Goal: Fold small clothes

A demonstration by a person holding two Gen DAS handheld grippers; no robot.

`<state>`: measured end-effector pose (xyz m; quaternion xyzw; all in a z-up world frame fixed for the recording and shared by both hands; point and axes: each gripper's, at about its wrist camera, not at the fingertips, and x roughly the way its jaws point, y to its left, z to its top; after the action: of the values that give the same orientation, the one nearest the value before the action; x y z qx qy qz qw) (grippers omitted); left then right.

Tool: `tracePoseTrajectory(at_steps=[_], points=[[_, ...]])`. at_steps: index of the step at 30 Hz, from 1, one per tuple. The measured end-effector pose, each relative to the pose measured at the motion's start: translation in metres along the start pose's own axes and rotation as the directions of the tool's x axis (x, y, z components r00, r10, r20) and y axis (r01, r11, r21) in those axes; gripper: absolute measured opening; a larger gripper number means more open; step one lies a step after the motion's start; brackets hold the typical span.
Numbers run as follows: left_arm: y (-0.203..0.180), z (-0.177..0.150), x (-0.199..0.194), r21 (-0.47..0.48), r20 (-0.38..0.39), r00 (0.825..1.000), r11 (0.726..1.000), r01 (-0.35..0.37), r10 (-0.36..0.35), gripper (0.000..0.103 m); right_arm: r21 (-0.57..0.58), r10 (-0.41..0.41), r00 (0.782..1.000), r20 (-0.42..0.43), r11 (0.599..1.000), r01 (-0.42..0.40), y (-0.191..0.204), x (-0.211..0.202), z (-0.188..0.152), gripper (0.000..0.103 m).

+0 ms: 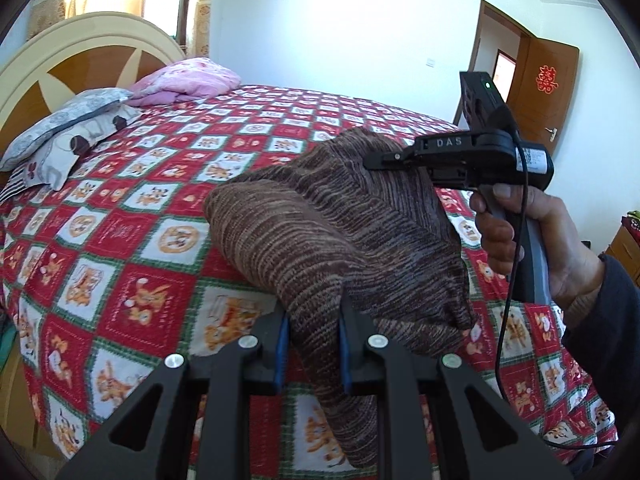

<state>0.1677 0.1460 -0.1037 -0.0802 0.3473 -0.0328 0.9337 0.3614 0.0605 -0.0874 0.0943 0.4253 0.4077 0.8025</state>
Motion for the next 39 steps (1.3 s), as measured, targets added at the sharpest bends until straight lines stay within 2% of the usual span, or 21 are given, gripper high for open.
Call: tracePoseTrajectory(at_steps=[8,14,26,30,32,34,36,38,39], points=[[0.020,-0.018,0.011,-0.005,-0.038,0.998,0.999,-0.048,0.048,0.021,-0.020,0.005,0.998,-0.070,1.000,-0.006,0.017,0.045,0.001,0.019],[0.026,-0.030,0.019,0.007,-0.067,0.995,0.997,-0.073,0.073,0.021,0.002,0.000,0.994,-0.108,1.000,0.001,0.012,0.073,-0.003,0.019],[0.026,-0.057,0.029,0.045,-0.093,0.990,0.994,-0.104,0.107,0.021,0.026,-0.013,0.989,-0.150,1.000,0.017,-0.001,0.099,-0.010,0.019],[0.026,-0.063,0.028,0.044,-0.076,0.991,0.994,-0.102,0.106,0.021,0.027,-0.026,0.987,-0.157,0.999,0.030,-0.003,0.106,-0.015,0.019],[0.025,-0.064,0.028,0.049,-0.071,0.992,0.993,-0.106,0.109,0.023,0.040,-0.030,0.987,-0.161,0.999,0.037,-0.008,0.109,-0.018,0.019],[0.026,-0.065,0.028,0.041,-0.069,0.991,0.993,-0.115,0.117,0.031,0.049,-0.028,0.986,-0.163,0.998,0.037,-0.012,0.111,-0.019,0.020],[0.027,-0.064,0.029,0.038,-0.072,0.991,0.993,-0.112,0.115,0.031,0.072,-0.012,0.988,-0.153,0.997,0.023,-0.015,0.110,-0.021,0.021],[0.023,-0.064,0.026,0.051,-0.075,0.989,0.991,-0.124,0.128,0.035,0.086,0.001,0.989,-0.151,0.996,0.012,-0.018,0.110,-0.022,0.024],[0.022,-0.065,0.026,0.057,-0.076,0.988,0.990,-0.130,0.134,0.039,0.085,-0.004,0.988,-0.151,0.996,0.017,-0.018,0.110,-0.023,0.029]])
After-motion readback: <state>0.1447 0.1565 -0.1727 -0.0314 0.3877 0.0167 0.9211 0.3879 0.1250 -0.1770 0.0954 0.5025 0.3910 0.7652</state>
